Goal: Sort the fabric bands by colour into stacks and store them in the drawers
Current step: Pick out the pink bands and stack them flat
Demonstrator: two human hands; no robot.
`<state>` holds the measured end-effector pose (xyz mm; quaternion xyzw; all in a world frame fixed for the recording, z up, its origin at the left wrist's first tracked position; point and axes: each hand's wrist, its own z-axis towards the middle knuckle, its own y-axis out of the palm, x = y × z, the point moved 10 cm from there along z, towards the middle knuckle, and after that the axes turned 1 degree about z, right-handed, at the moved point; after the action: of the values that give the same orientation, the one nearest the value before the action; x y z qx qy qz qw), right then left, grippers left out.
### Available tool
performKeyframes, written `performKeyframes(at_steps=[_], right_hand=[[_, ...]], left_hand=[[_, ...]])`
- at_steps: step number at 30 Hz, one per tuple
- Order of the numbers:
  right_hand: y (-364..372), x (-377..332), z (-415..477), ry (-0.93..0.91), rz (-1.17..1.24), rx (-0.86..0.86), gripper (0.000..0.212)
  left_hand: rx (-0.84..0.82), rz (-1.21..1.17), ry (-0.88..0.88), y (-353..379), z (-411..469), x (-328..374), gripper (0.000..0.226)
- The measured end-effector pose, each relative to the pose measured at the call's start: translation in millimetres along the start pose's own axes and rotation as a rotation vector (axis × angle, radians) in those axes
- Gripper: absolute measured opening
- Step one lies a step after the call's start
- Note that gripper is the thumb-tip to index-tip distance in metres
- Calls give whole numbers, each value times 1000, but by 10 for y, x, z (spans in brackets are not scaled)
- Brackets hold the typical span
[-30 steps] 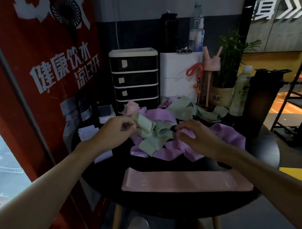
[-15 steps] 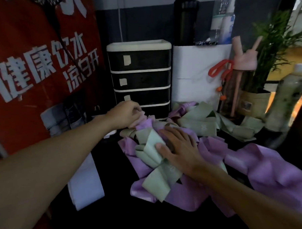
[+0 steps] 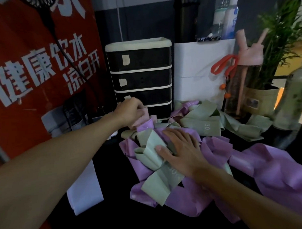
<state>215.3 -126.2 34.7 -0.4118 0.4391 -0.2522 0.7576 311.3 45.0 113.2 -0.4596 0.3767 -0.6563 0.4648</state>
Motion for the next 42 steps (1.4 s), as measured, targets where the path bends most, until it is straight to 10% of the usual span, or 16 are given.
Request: performKeyframes(at_steps=[18,26,42], right_hand=[[-1374,-648,60,37,555,274,70],[-2036,-1181,-347,-18,670,339,17],[-1428,-1005,-1236,34,953,95,21]], left_hand=[[482,-567,250,-2102,-739,1171,8],[455,-856,262,-2591,-1214,1605,12],[406,-1028,107,-2456,-1737,1779,12]])
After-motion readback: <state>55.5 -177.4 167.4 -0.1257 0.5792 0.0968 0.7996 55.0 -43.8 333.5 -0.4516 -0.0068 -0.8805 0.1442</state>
